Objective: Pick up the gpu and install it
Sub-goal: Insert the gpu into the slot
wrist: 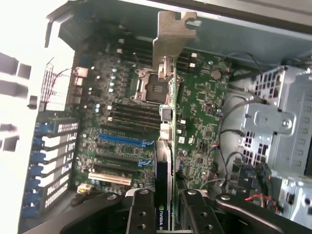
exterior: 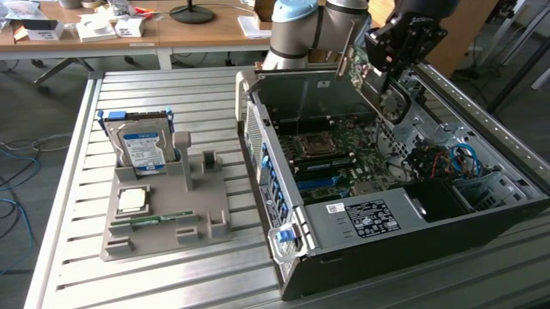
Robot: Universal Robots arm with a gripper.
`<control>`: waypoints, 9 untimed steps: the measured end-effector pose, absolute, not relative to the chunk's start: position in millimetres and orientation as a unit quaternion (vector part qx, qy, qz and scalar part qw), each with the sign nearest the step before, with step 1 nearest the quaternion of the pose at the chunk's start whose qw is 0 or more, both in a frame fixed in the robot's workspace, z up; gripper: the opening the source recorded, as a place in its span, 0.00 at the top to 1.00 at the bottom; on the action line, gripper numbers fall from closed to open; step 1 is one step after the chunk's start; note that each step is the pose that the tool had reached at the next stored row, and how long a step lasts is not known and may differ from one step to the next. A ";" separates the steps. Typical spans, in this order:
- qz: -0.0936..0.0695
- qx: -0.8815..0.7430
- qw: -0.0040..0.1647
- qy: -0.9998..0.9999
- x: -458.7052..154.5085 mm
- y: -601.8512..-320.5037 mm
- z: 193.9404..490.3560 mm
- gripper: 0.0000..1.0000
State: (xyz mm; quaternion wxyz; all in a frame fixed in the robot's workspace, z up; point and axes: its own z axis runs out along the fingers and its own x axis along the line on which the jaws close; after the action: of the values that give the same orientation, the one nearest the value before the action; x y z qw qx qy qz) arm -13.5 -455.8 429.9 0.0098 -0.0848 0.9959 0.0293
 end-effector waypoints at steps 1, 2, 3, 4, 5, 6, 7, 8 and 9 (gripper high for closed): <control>0.029 -0.093 0.010 0.995 -13.5 -455.8 429.8 0.74; 0.029 -0.102 0.009 0.994 -13.5 -455.8 429.8 0.74; 0.030 -0.111 0.009 0.993 -13.5 -455.8 429.7 0.74; 0.030 -0.120 0.009 0.992 -13.5 -455.8 429.6 0.74; 0.030 -0.128 0.009 0.991 -13.5 -455.8 429.6 0.74; 0.030 -0.137 0.008 0.990 -13.5 -455.8 429.5 0.74; 0.030 -0.146 0.008 0.989 -13.5 -455.8 429.4 0.74; 0.030 -0.155 0.008 0.987 -13.5 -455.8 429.3 0.74; 0.030 -0.164 0.007 0.986 -13.6 -455.8 429.2 0.74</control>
State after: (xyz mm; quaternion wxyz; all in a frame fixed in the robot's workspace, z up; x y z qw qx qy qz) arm -13.6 -455.8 429.2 0.0075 -0.1639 0.9860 0.0301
